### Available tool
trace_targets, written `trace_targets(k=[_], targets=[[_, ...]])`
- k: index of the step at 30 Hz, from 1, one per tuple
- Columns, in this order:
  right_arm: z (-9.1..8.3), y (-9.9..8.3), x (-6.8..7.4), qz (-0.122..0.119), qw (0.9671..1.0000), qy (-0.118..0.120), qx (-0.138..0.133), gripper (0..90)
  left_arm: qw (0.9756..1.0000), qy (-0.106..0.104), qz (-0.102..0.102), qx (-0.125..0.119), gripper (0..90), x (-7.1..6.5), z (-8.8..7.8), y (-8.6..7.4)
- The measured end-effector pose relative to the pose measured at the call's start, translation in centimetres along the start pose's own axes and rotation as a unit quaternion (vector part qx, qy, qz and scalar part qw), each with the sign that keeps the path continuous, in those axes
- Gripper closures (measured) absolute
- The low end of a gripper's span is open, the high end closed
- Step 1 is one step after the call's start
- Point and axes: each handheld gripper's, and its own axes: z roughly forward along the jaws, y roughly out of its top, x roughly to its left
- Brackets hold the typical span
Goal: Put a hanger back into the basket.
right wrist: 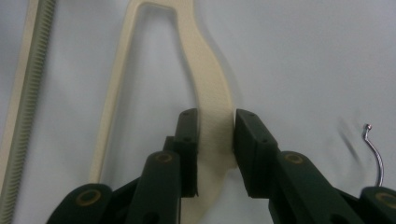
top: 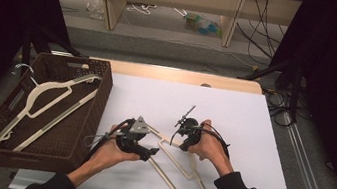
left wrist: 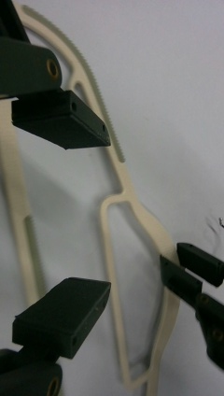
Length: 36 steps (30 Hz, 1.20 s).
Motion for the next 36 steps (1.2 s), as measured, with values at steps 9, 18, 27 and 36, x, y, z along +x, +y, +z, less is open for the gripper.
trace_targets(k=[9, 18, 27, 36], targets=[[-0.3, 0.0, 0.3, -0.003, 1.0, -0.001, -0.004, 71.5, 0.9988, 0.011, 0.037, 0.031, 28.5, 0.6, 3.5, 1.6], [-0.5, 0.1, 0.5, -0.003, 1.0, 0.001, -0.005, 71.6, 0.9963, -0.029, 0.061, 0.053, 33.1, 1.2, 5.2, 2.4], [-0.5, 0.1, 0.5, -0.017, 0.9998, -0.005, -0.002, 71.6, 0.9976, -0.052, 0.039, 0.022, 43.3, 0.2, 6.8, 2.3], [-0.6, 0.1, 0.6, -0.02, 0.9998, -0.003, -0.002, 71.6, 0.9871, -0.071, 0.13, 0.061, 57.7, 1.0, 6.0, 2.5]])
